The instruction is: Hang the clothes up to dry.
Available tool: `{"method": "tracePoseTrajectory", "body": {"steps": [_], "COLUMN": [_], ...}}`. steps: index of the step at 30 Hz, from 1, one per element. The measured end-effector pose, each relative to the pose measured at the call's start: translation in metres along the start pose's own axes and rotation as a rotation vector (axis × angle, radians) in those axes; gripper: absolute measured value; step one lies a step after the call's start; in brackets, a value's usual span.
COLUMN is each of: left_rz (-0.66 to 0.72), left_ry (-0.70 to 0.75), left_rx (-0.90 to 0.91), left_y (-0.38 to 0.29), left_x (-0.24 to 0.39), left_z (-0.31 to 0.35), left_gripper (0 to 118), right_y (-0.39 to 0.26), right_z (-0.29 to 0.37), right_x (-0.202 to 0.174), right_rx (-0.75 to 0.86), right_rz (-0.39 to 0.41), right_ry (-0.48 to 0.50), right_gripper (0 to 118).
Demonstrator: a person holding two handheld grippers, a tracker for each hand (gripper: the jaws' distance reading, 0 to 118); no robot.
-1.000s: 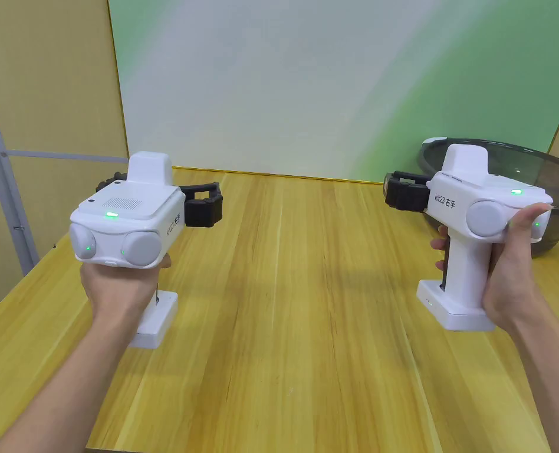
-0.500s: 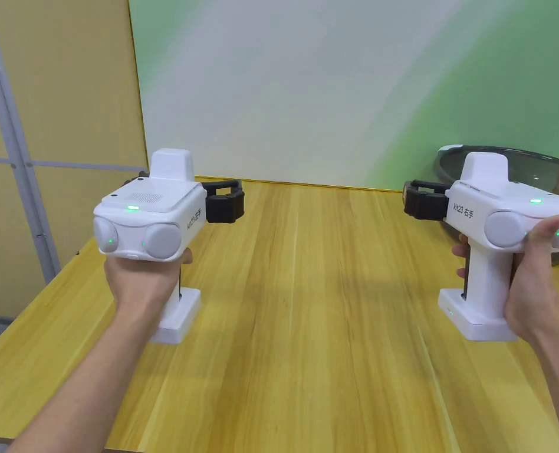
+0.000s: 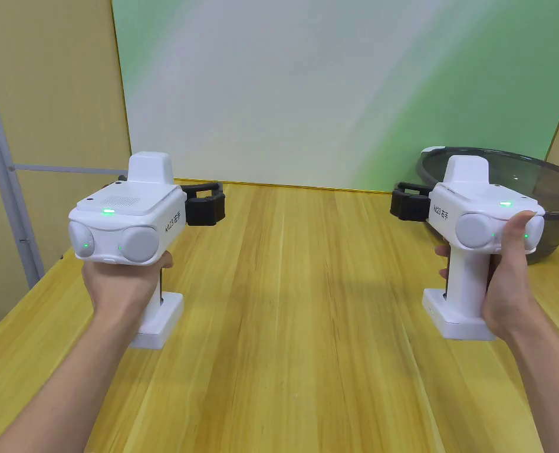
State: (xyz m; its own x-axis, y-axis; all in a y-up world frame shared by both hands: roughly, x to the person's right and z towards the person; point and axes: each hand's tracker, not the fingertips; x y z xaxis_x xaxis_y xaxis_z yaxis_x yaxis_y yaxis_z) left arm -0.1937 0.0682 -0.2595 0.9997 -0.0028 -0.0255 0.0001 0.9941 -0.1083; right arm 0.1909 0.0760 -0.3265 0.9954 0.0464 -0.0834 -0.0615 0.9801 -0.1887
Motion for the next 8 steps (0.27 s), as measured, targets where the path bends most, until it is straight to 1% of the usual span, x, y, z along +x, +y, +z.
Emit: {"method": "tracePoseTrajectory", "body": {"steps": [4, 6, 8], "left_rz": [0.009, 0.014, 0.014], "left_ry": [-0.011, -0.022, -0.026], "left_rx": [-0.005, 0.001, -0.018], "left_y": [0.0016, 0.0015, 0.0025], "left_x": [0.001, 0.0012, 0.0022], "left_z": [0.002, 0.0034, 0.0028], "left_gripper": [118, 118, 118], "right_y": [-0.0013, -0.003, -0.0038], "right_z": [-0.0043, -0.006, -0.0081], "right_x": [0.0, -0.001, -0.0012], "right_rx": [-0.011, -0.01, -0.02], "right_rz": [0.014, 0.027, 0.022], "right_ry": [0.024, 0.02, 0.013], "right_gripper": [118, 118, 118]}}
